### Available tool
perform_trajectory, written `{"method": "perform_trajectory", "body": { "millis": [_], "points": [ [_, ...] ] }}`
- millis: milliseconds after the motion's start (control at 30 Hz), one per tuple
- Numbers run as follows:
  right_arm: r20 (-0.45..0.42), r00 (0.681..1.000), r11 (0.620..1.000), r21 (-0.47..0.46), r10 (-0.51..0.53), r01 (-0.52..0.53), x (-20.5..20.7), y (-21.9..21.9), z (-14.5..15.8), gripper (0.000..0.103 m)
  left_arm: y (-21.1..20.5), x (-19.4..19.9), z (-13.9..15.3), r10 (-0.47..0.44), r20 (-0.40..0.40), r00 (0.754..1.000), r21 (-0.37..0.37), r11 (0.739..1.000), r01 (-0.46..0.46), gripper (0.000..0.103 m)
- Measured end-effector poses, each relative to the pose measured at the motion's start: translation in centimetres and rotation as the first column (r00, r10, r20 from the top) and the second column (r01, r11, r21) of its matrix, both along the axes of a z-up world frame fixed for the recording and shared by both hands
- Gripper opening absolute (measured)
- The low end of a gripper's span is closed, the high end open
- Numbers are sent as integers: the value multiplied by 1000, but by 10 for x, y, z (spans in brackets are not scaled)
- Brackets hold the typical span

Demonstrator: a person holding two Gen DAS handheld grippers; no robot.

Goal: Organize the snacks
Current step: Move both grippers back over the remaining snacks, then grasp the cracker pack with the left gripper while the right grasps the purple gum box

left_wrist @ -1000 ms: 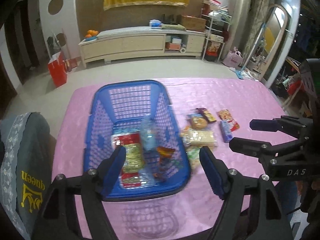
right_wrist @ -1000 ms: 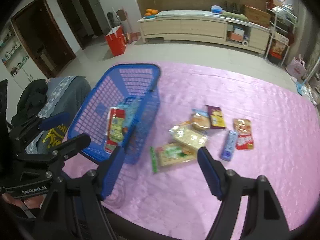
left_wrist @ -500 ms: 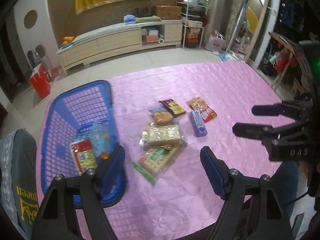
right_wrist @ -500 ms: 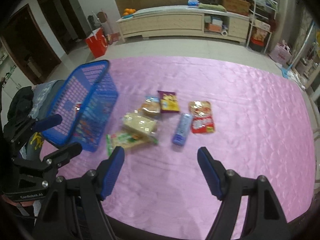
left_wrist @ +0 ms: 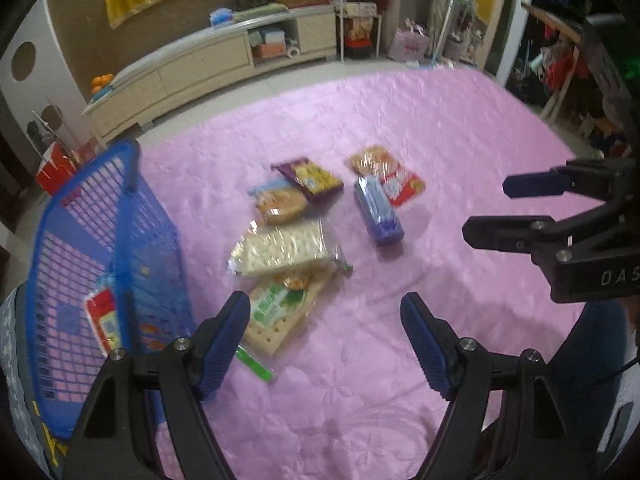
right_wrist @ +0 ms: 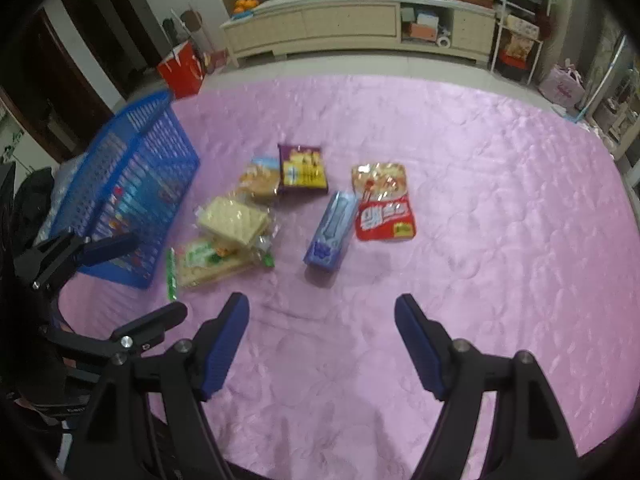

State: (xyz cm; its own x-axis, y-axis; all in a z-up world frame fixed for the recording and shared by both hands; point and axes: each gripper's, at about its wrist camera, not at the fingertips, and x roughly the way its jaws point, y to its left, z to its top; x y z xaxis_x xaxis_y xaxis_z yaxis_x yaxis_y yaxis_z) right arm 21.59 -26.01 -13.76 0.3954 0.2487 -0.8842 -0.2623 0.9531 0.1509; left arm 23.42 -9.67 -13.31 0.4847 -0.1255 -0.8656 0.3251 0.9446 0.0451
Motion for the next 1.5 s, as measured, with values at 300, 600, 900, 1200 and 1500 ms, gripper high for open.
{"method": "perform_trajectory", "body": {
  "millis": [300,600,900,1200,1500],
  "points": [
    [-90,996,1000,12,15,-14,15,16,-51,79,6,22,-59,-39,-107,993,100,994,49,76],
    [-98,995,999,39,17,-13,26,5,-64,79,12,50,-91,-33,-147,989,157,986,56,77],
    [-123,992,997,66,-36,44,32,-15,-70,79,26,71,-100,24,-199,980,24,1000,-20,73],
    [-134,988,994,60,-81,89,37,-16,-66,79,19,54,-96,10,-211,977,-47,999,-20,62],
    [-183,969,979,81,-168,185,72,-4,-70,79,26,44,-94,115,-183,976,-77,988,-131,61]
  ]
}}
